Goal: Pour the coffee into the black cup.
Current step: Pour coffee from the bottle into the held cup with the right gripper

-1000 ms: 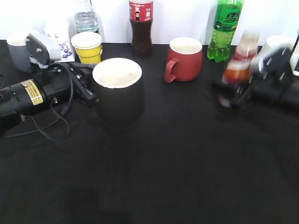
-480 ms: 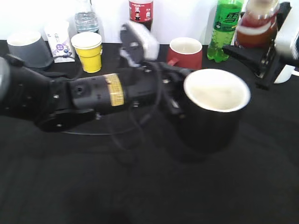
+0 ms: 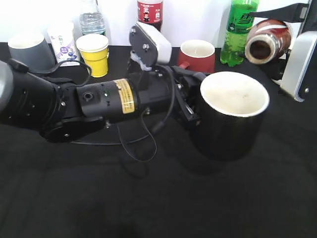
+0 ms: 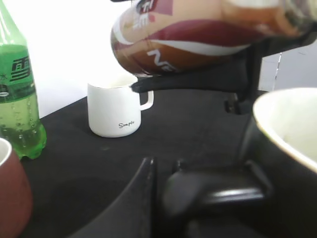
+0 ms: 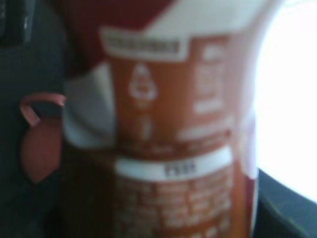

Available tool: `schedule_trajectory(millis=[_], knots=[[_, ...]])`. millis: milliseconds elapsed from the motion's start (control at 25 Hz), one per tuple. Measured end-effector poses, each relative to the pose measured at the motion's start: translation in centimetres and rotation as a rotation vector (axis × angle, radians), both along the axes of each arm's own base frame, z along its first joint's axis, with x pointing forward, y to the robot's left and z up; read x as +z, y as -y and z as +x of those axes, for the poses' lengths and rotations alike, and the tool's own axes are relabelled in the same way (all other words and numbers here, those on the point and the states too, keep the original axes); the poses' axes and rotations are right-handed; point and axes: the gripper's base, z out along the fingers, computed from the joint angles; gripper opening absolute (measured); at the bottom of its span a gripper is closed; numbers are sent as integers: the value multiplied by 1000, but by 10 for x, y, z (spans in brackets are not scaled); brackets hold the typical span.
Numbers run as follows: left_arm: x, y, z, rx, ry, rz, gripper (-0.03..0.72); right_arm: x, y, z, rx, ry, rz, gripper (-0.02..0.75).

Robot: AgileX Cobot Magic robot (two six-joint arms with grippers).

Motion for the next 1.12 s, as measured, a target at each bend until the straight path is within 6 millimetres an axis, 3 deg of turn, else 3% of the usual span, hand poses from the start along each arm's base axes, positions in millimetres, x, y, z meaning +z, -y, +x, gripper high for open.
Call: schedule_trajectory(millis=[1120], knots=[[0, 5, -6, -23, 1, 4, 60, 2, 1, 2, -4, 191, -140, 531]])
